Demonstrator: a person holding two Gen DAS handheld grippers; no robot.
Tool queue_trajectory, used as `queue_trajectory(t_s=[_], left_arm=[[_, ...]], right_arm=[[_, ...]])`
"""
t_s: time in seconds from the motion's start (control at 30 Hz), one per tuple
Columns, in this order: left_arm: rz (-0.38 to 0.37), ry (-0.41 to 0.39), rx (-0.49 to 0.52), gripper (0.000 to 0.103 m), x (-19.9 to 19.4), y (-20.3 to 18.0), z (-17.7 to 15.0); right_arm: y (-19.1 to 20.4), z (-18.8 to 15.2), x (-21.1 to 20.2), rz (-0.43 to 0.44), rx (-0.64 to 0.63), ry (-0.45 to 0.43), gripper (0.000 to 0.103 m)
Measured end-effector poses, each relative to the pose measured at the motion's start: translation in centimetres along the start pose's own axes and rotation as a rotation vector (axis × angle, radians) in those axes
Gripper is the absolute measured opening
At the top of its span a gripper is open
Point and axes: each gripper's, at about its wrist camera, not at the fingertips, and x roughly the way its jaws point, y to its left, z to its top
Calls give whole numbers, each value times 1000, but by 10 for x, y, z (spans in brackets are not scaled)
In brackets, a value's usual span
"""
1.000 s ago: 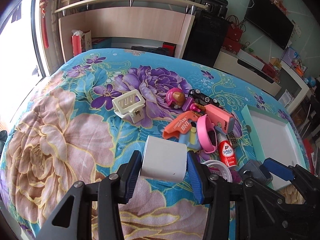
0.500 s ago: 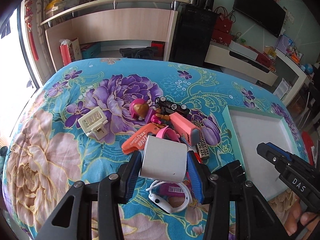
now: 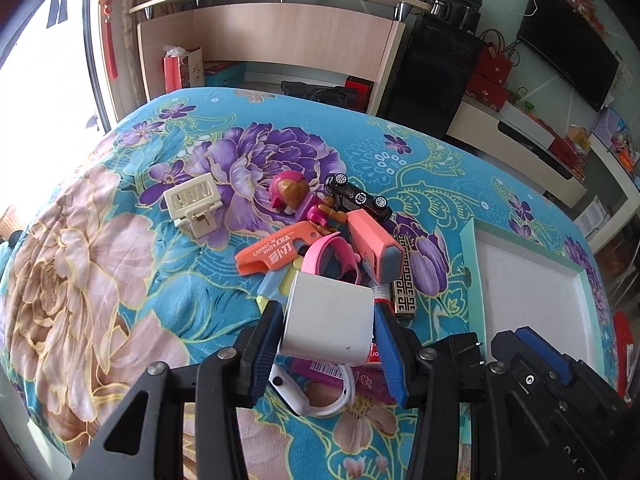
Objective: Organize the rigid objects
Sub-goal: 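Lift the black charger with the right tool while the left tool lifts the white charger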
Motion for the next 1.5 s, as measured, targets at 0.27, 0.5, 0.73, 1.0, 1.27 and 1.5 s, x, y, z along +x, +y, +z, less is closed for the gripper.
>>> queue_trajectory(t_s=[0.27, 0.5, 0.73, 1.0, 1.27, 1.5], left_arm=[[-10, -21, -27, 49, -10, 21, -2], [-23, -13, -64, 49, -8, 33, -3], [-37, 13, -81, 49, -1, 38, -5], [-47, 8, -80, 48, -2, 38, -6], [-37, 18, -78, 48, 2, 38, -7], [-37, 60, -95, 50, 15, 40, -9]], right_arm=[[14, -5, 0, 16, -44, 0, 34], [27, -8, 0, -4, -95, -2, 41], [36, -17, 20, -52, -134, 55, 41], [38, -23, 37, -98, -144, 102, 40], [38, -24, 39, -123, -152, 107, 33], [38, -24, 40, -132, -158, 108, 32]])
